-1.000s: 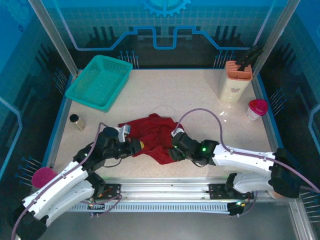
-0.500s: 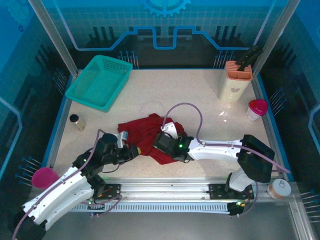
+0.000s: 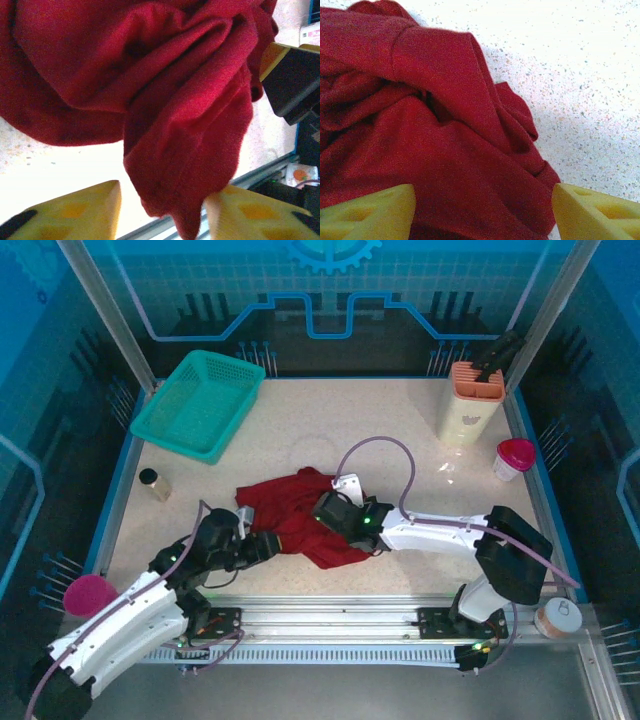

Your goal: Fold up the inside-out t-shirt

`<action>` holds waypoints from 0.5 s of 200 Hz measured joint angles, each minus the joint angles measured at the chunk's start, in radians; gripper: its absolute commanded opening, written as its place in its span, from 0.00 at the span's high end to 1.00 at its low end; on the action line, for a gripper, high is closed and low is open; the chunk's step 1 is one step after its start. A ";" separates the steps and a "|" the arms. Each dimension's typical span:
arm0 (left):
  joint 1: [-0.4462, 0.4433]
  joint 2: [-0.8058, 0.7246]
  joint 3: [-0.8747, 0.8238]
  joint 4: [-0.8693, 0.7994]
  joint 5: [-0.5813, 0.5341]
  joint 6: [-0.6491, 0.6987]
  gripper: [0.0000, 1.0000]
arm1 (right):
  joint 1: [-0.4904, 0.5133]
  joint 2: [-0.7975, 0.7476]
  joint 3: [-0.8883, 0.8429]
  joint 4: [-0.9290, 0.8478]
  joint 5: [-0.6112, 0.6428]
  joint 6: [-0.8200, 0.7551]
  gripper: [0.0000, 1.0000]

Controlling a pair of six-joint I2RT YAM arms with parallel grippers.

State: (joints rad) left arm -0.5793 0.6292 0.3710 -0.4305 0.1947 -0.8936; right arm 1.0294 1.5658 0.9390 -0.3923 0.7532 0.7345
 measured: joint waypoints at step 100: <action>0.000 0.222 0.052 0.020 -0.069 0.088 0.77 | 0.022 -0.003 -0.019 0.005 -0.127 -0.060 0.23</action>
State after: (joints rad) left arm -0.5789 0.8516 0.4229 -0.4107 0.1261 -0.8059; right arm 1.0515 1.5623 0.9203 -0.3870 0.6266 0.6743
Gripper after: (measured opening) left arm 0.312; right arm 0.768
